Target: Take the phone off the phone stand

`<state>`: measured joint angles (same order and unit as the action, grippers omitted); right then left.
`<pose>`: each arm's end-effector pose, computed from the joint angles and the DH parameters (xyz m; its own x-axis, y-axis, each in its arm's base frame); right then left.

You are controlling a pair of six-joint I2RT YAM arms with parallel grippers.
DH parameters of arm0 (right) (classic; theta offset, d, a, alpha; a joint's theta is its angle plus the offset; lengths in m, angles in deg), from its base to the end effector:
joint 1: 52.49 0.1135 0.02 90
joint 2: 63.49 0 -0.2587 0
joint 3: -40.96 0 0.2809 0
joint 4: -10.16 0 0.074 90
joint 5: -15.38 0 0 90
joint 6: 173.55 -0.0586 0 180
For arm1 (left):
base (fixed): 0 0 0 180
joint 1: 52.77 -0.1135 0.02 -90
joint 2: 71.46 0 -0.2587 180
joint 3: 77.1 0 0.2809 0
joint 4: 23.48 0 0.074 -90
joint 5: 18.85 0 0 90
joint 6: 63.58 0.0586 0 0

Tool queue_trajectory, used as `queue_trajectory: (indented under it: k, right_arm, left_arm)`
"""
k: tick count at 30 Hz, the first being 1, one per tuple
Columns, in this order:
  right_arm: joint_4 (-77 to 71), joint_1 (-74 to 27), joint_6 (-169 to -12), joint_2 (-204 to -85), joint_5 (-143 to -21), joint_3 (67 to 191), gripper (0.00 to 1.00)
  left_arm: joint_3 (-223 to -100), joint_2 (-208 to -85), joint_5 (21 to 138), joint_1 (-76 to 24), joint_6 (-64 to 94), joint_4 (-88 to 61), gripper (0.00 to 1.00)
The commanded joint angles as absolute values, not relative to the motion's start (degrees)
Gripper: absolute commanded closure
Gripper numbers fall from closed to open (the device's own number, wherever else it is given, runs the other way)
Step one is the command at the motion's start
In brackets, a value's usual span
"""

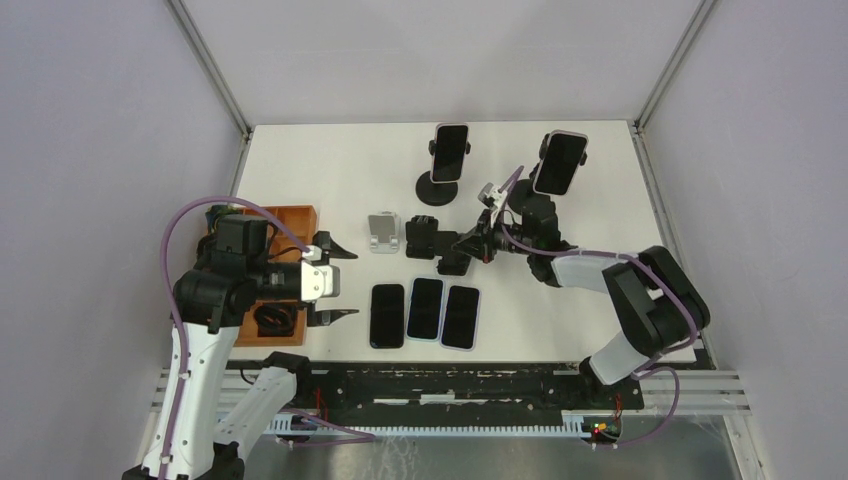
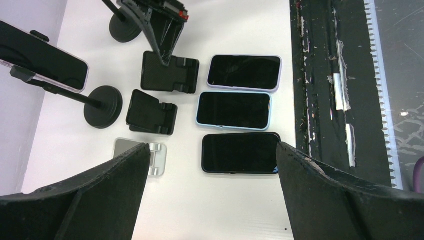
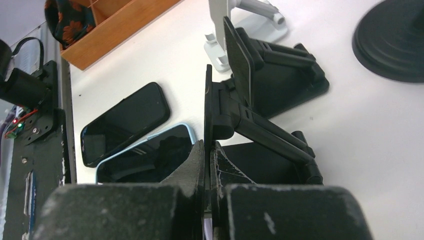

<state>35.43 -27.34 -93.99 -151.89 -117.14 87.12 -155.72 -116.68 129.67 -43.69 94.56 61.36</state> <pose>0.2844 0.1773 0.1491 -0.4226 -0.0509 -0.9049 -0.8356 0.4084 0.3673 0.1279 -0.0710 0.3700 0.2762 0.4467 -0.8510 0.9428 0.0462 0.3302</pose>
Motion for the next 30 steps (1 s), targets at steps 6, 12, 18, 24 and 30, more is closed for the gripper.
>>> queue_trajectory:
  k: [6, 12, 18, 24, 30]
  right_arm:
    - [38.20, -30.50, -85.58, -159.81, -125.69, 95.83, 1.00]
    - [31.18, -31.59, -77.34, -163.81, -129.00, 100.92, 1.00]
    - [27.62, -32.92, -73.89, -166.60, -128.91, 104.15, 1.00]
    - [26.65, -33.25, -72.41, -167.84, -127.84, 104.44, 0.76]
    - [24.06, -34.51, -70.81, -166.27, -127.28, 103.50, 0.58]
  left_arm:
    - [-158.44, -116.90, 129.75, -43.70, 92.32, 61.70, 0.00]
    - [-158.68, -117.10, 131.23, -43.72, 92.57, 62.19, 0.00]
    - [-160.27, -118.61, 132.63, -43.72, 92.82, 63.42, 0.00]
    - [-160.20, -119.34, 132.05, -43.67, 94.31, 63.65, 0.00]
    - [-160.06, -119.68, 132.36, -43.72, 94.50, 63.65, 0.00]
